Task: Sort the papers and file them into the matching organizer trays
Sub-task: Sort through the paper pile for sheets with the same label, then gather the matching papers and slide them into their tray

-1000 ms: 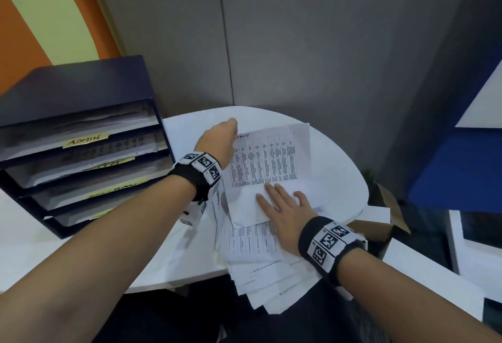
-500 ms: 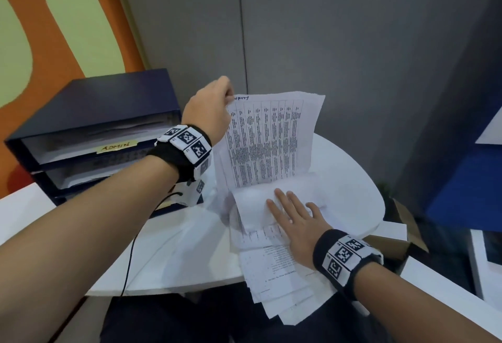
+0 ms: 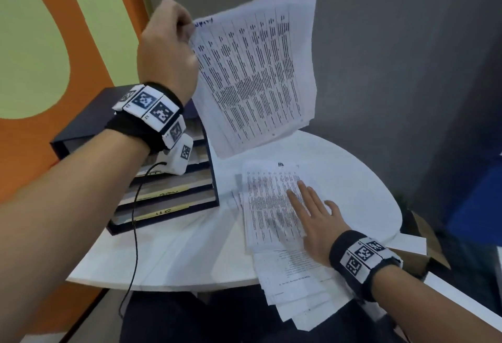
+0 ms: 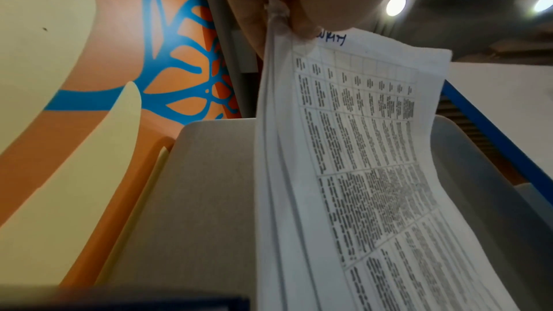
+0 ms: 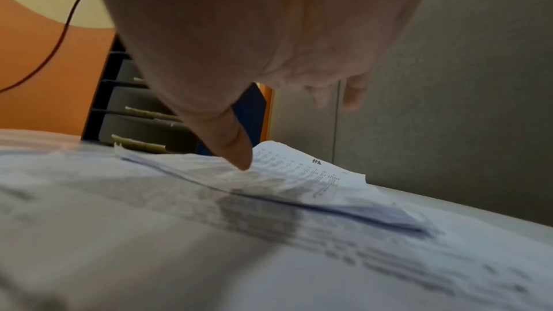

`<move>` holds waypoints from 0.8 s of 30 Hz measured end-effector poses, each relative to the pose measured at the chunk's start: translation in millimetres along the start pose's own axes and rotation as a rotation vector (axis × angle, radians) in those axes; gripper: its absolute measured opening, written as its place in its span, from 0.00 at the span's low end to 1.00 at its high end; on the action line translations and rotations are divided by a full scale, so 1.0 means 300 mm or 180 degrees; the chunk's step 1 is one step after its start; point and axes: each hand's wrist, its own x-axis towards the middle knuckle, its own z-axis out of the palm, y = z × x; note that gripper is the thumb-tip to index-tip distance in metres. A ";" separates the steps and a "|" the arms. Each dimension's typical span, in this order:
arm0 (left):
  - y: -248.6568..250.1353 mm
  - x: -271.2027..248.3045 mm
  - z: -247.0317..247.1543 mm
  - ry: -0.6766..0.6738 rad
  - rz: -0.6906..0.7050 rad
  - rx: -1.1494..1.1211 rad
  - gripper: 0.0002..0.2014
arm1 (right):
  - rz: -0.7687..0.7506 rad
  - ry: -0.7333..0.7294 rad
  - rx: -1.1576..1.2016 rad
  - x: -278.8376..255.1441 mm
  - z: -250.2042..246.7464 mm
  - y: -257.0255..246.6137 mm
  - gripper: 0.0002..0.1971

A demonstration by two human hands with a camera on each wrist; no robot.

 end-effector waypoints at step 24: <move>-0.161 -0.723 -0.198 -0.2151 -0.4109 -0.1488 0.21 | 0.0417 0.0589 0.4306 0.027 -0.129 -0.124 0.10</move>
